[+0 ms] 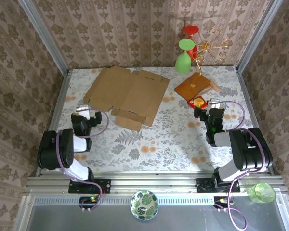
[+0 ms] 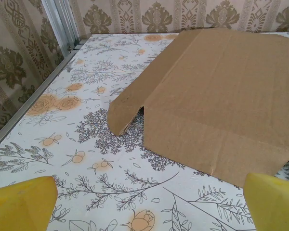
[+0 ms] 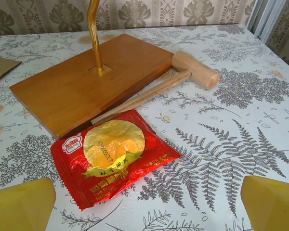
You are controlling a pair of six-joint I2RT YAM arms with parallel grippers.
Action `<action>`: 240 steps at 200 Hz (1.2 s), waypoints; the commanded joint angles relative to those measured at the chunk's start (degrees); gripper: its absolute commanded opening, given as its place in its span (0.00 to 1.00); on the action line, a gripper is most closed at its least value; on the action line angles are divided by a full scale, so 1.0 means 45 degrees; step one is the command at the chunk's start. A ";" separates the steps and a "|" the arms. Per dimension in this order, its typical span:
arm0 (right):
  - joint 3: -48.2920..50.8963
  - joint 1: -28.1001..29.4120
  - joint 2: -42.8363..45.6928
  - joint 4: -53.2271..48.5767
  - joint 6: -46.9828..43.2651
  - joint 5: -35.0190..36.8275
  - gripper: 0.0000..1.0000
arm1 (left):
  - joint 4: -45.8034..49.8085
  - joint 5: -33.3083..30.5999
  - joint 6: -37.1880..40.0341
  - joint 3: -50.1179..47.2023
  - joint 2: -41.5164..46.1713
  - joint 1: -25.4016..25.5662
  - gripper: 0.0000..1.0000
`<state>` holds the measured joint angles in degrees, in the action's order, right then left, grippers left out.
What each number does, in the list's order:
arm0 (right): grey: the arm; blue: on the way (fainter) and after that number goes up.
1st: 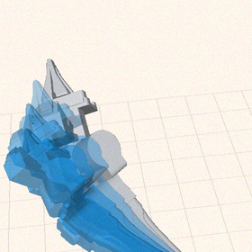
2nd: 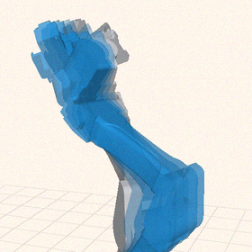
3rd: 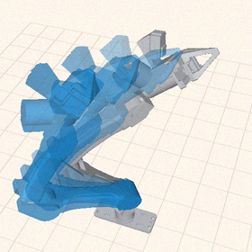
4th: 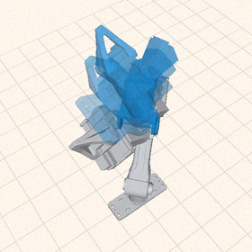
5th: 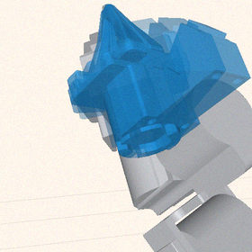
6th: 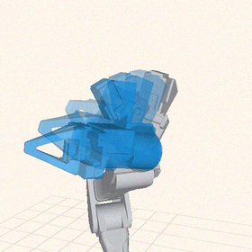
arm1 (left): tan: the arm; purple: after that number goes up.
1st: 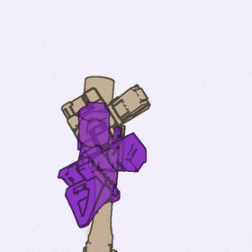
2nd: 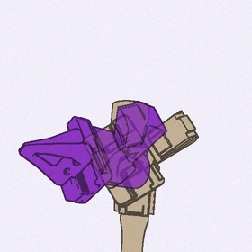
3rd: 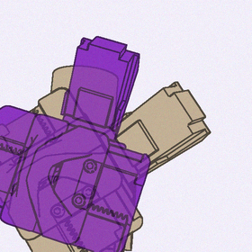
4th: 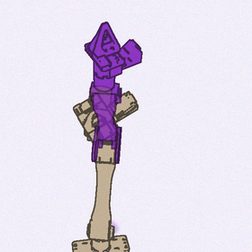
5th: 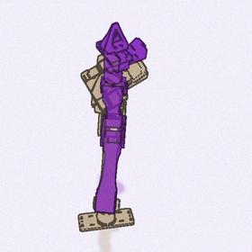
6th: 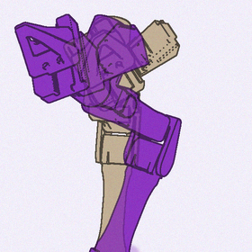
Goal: Fold the paper box
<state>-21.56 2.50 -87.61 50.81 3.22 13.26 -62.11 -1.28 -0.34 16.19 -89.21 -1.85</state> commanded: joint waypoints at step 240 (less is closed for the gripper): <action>0.1249 0.0788 0.2076 0.1162 -0.0616 0.1125 1.00 | -0.2786 -0.2649 0.1187 -0.1131 0.0100 0.1590 1.00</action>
<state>-17.28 3.09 -85.25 54.00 3.09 13.80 -65.30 -8.19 0.03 14.35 -89.21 0.78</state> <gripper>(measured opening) 0.999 0.999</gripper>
